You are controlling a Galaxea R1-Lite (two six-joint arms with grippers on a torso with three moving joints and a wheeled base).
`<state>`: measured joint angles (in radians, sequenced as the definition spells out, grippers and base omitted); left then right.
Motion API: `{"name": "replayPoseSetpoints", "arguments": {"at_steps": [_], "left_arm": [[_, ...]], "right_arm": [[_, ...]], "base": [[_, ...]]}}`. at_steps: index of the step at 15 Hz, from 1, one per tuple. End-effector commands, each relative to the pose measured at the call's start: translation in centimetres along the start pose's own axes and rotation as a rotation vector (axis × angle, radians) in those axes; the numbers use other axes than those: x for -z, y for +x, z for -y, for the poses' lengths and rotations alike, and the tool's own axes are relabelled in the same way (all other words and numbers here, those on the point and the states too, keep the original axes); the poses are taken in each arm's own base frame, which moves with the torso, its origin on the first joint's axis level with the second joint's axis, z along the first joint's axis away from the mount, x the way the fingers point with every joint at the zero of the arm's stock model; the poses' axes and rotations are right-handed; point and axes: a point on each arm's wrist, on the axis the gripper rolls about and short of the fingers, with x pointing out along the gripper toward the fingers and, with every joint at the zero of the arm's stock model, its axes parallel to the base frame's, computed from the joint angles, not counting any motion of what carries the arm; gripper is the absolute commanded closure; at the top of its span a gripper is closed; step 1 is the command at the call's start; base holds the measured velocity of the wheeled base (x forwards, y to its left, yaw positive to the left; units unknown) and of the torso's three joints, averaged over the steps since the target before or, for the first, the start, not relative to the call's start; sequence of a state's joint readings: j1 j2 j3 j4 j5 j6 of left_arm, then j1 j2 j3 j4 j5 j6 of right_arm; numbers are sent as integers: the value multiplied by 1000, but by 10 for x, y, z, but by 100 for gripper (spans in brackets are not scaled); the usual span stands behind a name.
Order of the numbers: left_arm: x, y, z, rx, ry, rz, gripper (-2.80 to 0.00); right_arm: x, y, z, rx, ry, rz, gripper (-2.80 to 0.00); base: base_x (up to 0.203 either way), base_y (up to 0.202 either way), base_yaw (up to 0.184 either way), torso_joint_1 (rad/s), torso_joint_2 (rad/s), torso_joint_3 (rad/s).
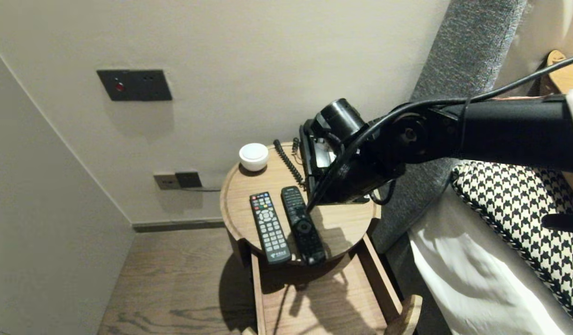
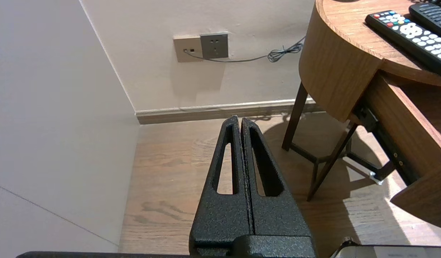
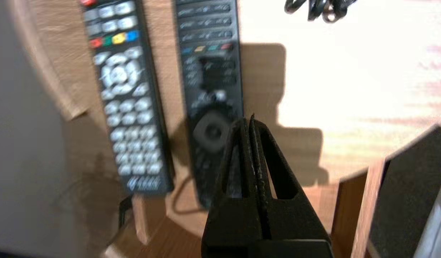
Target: Put the remote controls on the table in the drawer one by one
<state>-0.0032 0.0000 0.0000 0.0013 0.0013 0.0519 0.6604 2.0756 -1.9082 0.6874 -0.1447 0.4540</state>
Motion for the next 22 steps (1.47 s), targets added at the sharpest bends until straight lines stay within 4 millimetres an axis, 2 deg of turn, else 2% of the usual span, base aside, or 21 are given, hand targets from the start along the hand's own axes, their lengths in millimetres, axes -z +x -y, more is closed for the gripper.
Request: {"name": "replayPoseSetpoints", "arguments": {"at_steps": [1,2,3,9,16,22], "left_arm": [[0,0,0,0,0,0,0],[0,0,0,0,0,0,0],[0,0,0,0,0,0,0],[0,0,0,0,0,0,0],[0,0,0,0,0,0,0],[0,0,0,0,0,0,0]], "right_arm": [[1,17,0,19,2,-19,0],[0,17,1,21,7,-13,0],[-1,16,3,22,9,-10,-280],[-1,13,0,12,-14,-4,-280],[10,29,-25,35,-57,36,-280],[16,42,-29,50,-77,16,-280]], "base": [[0,0,0,0,0,0],[0,0,0,0,0,0],[0,0,0,0,0,0],[0,0,0,0,0,0],[0,0,0,0,0,0],[0,0,0,0,0,0]]}}
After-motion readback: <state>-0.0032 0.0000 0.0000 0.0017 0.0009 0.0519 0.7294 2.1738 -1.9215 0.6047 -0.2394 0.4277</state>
